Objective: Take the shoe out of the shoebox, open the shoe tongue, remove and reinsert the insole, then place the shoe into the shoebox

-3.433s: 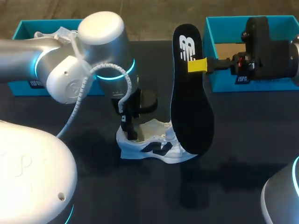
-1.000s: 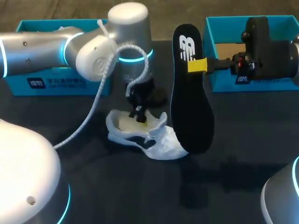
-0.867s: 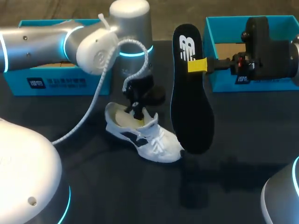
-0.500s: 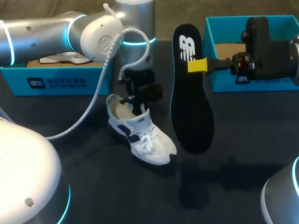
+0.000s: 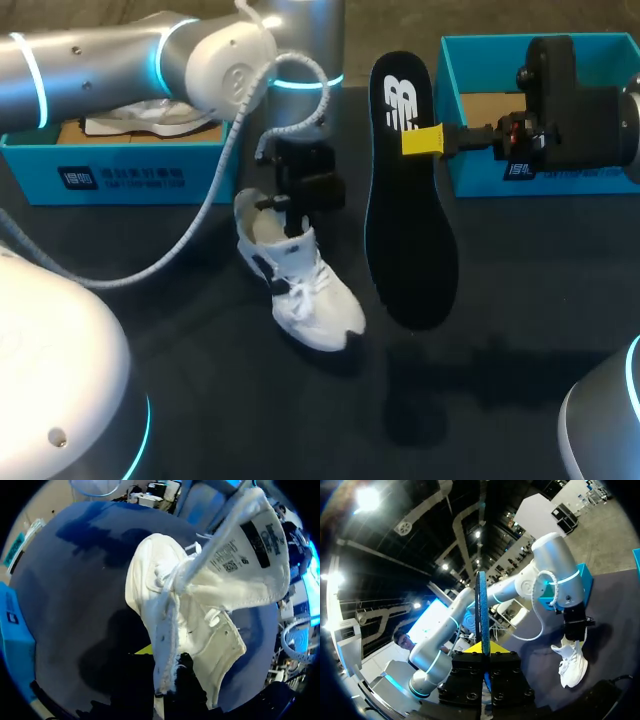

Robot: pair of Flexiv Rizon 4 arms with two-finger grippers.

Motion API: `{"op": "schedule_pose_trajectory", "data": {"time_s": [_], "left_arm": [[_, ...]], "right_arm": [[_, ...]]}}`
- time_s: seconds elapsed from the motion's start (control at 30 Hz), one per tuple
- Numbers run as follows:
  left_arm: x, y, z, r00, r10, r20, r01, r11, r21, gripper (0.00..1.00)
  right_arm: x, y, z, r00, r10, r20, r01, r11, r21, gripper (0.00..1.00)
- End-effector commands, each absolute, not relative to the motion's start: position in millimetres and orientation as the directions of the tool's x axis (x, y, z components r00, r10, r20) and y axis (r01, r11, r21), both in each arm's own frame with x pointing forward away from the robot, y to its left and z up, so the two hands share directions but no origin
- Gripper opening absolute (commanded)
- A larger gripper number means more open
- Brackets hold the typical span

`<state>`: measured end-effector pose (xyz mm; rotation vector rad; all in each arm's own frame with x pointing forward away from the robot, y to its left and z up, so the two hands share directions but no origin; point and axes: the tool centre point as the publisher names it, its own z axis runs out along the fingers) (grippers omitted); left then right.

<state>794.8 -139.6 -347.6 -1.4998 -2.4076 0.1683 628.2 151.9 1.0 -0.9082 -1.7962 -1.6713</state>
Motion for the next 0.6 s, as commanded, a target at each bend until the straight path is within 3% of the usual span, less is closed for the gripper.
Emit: {"op": "schedule_pose_trajectory", "data": {"time_s": [0.03, 0.27, 0.6], "left_arm": [[809, -153, -341, -0.251, 0.923, 0.293, 0.911, 0.328, -0.252, 0.0], [817, -164, -344, -0.085, 0.956, 0.28, 0.947, 0.165, -0.275, 0.0], [807, -189, -354, -0.034, 0.967, 0.252, 0.963, 0.099, -0.249, 0.0]], "right_arm": [[629, 154, 0, -0.64, 0.125, 0.758, 0.765, 0.014, 0.643, 0.0], [629, 154, 0, -0.64, 0.125, 0.758, 0.765, 0.014, 0.643, 0.0], [629, 154, 0, -0.64, 0.125, 0.758, 0.765, 0.014, 0.643, 0.0]]}}
